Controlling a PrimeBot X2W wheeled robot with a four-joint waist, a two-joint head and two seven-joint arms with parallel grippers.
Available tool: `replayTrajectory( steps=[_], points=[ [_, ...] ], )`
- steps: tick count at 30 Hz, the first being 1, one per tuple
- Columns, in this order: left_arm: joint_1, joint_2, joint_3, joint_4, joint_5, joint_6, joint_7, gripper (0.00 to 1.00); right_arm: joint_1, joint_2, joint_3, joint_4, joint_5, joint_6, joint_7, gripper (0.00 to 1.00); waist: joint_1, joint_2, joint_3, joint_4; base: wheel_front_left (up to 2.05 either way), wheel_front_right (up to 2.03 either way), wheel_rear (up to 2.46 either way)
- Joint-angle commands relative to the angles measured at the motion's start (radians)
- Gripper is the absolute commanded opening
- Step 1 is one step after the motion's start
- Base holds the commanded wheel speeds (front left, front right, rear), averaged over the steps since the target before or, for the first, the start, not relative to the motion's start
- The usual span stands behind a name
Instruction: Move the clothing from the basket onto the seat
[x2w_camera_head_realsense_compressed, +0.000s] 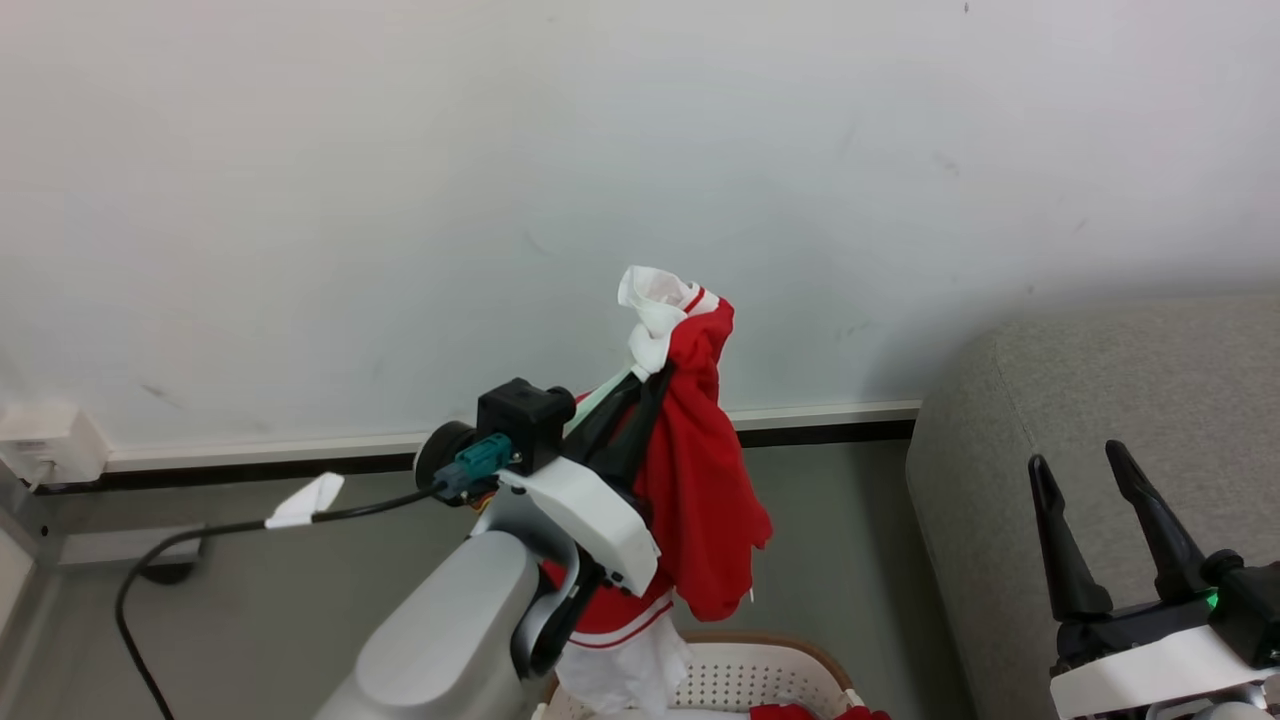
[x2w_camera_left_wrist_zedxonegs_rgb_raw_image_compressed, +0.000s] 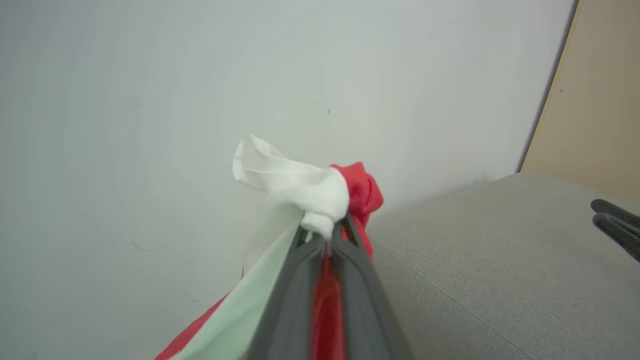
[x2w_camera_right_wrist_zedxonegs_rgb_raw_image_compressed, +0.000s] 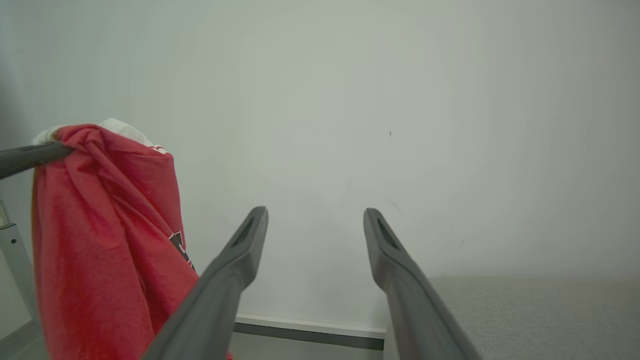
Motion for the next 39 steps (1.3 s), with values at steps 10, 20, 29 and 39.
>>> replayTrajectory(
  steps=[10, 20, 29, 39],
  points=[
    [0.011, 0.014, -0.006, -0.079, -0.014, 0.017, 0.029, 0.00, -0.026, -0.014, 0.202, -0.010, 0.098, -0.002, -0.002, 1.00, 0.0002, 0.0000, -0.007, 0.001, 0.00, 0.00, 0.00],
    [0.023, -0.016, -0.073, -0.147, -0.017, 0.000, 0.062, 0.00, -0.170, -0.062, 0.510, 0.153, 0.234, -0.002, -0.002, 1.00, 0.0002, 0.0000, -0.017, 0.050, 0.00, 0.00, 0.00],
    [0.039, -0.040, -0.161, -0.200, -0.033, -0.019, 0.092, 0.00, -0.279, -0.041, 0.612, 0.309, 0.232, -0.002, -0.002, 1.00, 0.0002, 0.0000, -0.030, 0.127, 0.00, 0.00, 0.00],
    [0.056, -0.049, -0.260, -0.229, -0.064, -0.029, 0.120, 0.00, -0.320, 0.000, 0.698, 0.421, 0.284, -0.002, -0.002, 0.00, 0.0002, 0.0000, -0.047, 0.197, 0.00, 0.00, 0.00]
  ],
)
